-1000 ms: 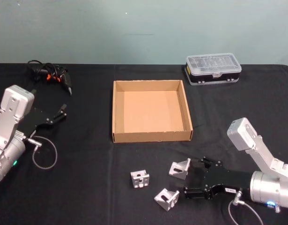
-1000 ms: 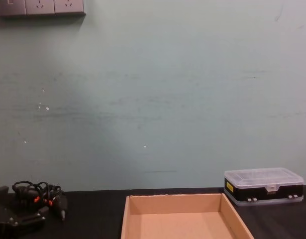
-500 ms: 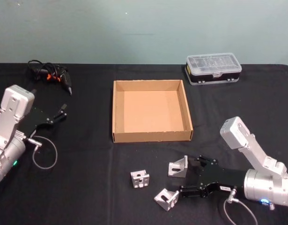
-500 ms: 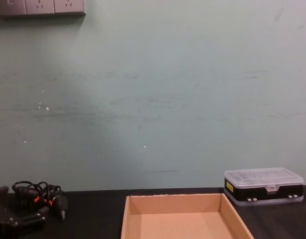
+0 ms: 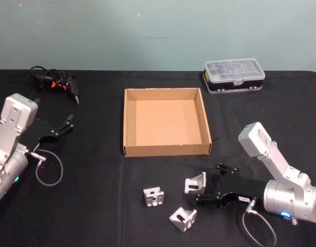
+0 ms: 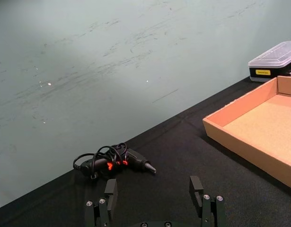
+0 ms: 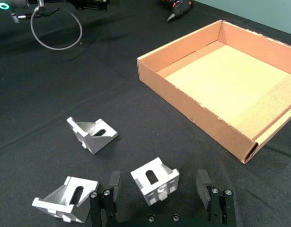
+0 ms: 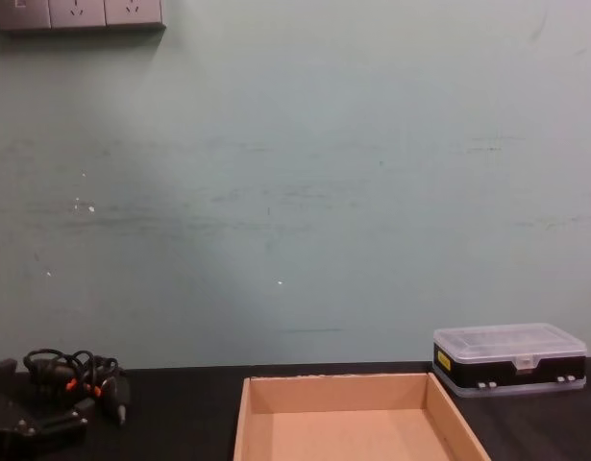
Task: Use one hand to pick up the angle iron from the table and place it into the box.
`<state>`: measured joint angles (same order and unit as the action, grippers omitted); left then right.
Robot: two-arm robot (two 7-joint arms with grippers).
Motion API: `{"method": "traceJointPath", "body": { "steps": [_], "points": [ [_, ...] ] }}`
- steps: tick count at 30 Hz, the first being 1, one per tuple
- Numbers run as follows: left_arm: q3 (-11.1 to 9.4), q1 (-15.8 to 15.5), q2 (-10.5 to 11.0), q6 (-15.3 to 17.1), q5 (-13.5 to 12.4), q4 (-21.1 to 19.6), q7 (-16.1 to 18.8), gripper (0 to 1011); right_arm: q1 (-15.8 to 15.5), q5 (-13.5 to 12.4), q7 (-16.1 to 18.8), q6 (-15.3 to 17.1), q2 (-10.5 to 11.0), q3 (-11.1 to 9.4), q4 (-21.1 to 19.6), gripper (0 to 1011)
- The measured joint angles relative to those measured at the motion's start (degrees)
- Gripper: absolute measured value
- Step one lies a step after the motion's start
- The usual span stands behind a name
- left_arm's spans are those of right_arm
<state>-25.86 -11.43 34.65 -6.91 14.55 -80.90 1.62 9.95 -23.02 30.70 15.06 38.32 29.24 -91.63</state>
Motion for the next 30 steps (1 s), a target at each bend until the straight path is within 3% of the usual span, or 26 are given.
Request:
{"method": "traceJointPath", "body": {
  "steps": [20, 30],
  "points": [
    [0.0, 0.0, 0.0, 0.0, 0.0, 0.0, 0.0, 1000, -0.3, 0.2, 0.3, -0.1, -0.5, -0.7, 0.1, 997],
    [0.0, 0.0, 0.0, 0.0, 0.0, 0.0, 0.0, 1000, -0.6, 0.2, 0.2, 0.3, -0.5, -1.1, 0.0, 759]
  ]
}}
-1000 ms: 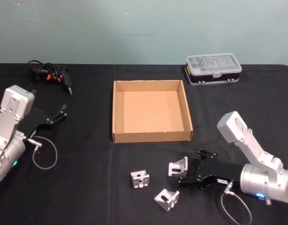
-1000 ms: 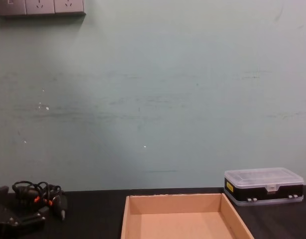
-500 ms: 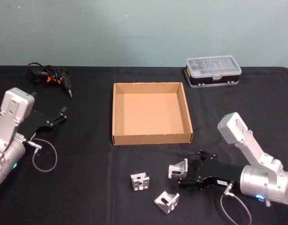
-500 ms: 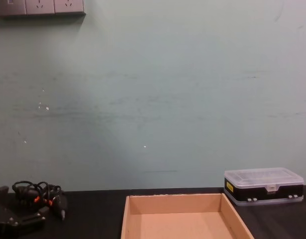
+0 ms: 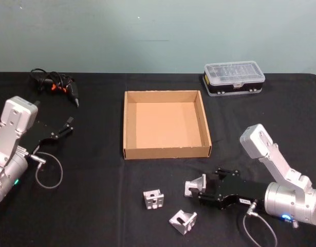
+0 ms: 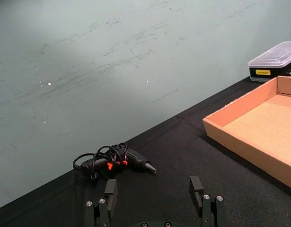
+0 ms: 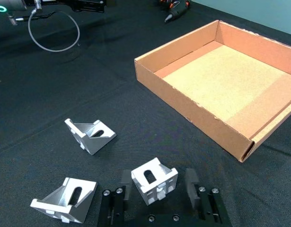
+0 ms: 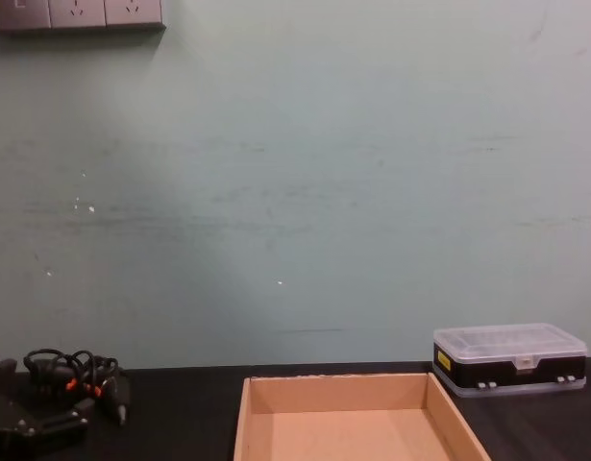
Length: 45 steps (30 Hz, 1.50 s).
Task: Use one hand to pick up the angle iron from the table and place it into the box.
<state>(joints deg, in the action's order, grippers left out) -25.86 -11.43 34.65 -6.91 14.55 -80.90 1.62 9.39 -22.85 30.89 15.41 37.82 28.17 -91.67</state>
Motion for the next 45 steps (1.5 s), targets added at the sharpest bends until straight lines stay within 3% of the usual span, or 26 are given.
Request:
{"method": "traceJointPath", "body": {
  "steps": [10, 24, 39, 45],
  "points": [
    [0.0, 0.0, 0.0, 0.0, 0.0, 0.0, 0.0, 1000, -0.2, -0.1, 0.0, -0.2, 0.0, -0.2, 0.0, 471],
    [0.0, 0.0, 0.0, 0.0, 0.0, 0.0, 0.0, 1000, -0.4, -0.3, -0.1, -0.4, -0.2, -0.4, 0.1, 466],
    [0.0, 0.0, 0.0, 0.0, 0.0, 0.0, 0.0, 1000, -2.2, -3.3, -2.0, -0.9, 1.1, -4.4, -5.4, 465],
    [0.0, 0.0, 0.0, 0.0, 0.0, 0.0, 0.0, 1000, -1.9, -3.9, -4.3, -0.7, 0.5, -5.7, -7.7, 465]
  ]
}}
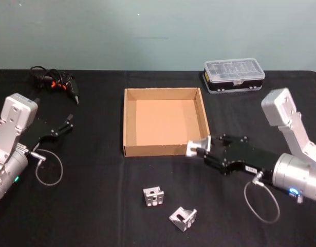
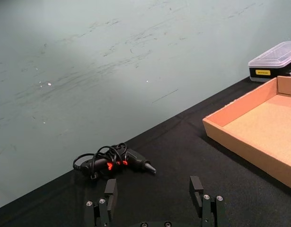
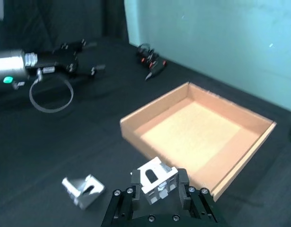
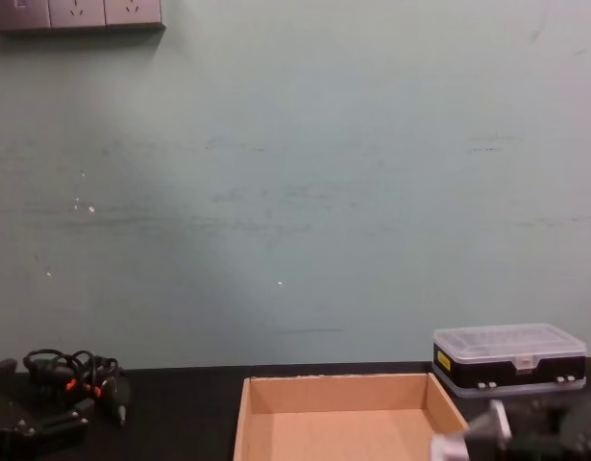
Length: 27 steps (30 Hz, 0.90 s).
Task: Use one hand to pick up the angle iron from the table and place it into the box.
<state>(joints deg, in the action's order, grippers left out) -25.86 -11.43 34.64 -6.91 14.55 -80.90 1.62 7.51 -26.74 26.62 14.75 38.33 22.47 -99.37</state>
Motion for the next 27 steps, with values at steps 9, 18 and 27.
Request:
{"method": "traceJointPath", "body": {
  "steps": [9, 18, 27],
  "points": [
    [0.0, 0.0, 0.0, 0.0, 0.0, 0.0, 0.0, 1000, 3.3, 2.2, -4.5, 1.5, -3.9, 0.3, 0.5, 465],
    [0.0, 0.0, 0.0, 0.0, 0.0, 0.0, 0.0, 1000, 7.8, 6.3, -8.1, 3.6, -9.2, 1.8, 5.0, 465],
    [0.0, 0.0, 0.0, 0.0, 0.0, 0.0, 0.0, 1000, 12.6, 10.3, -9.5, 5.3, -13.7, 3.7, 11.0, 465]
  ]
}}
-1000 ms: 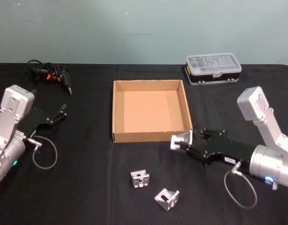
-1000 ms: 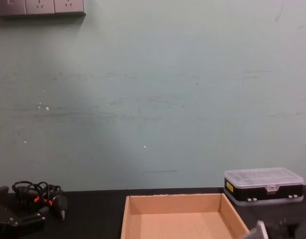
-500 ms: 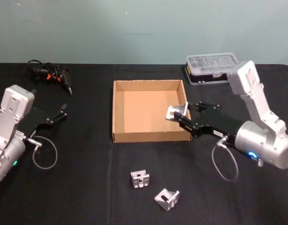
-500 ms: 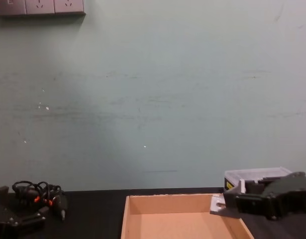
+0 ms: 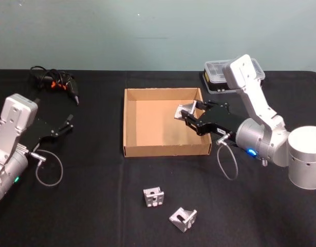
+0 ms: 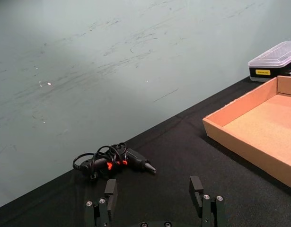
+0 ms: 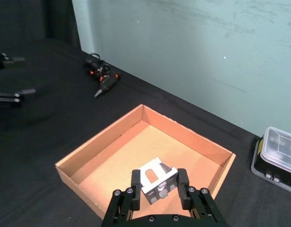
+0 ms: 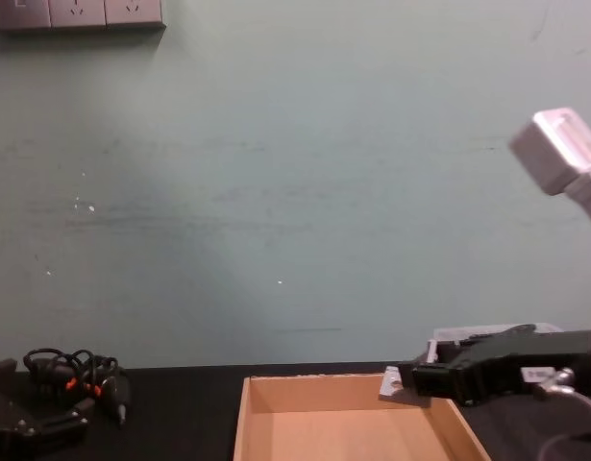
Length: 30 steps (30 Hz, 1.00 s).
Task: Use one hand to pick up the angle iron from the table and place it into the box.
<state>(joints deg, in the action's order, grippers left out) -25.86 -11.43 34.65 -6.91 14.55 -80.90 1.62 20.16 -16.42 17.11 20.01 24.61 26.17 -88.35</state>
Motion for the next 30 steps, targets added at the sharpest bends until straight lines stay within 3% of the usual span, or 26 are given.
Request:
{"method": "traceJointPath", "body": {
  "steps": [12, 30],
  "points": [
    [0.0, 0.0, 0.0, 0.0, 0.0, 0.0, 0.0, 1000, 5.2, 4.7, -0.3, 0.8, -4.6, 2.2, 9.0, 465],
    [0.0, 0.0, 0.0, 0.0, 0.0, 0.0, 0.0, 1000, 7.9, 8.6, 0.5, 0.7, -7.5, 2.5, 15.8, 465]
  ]
}}
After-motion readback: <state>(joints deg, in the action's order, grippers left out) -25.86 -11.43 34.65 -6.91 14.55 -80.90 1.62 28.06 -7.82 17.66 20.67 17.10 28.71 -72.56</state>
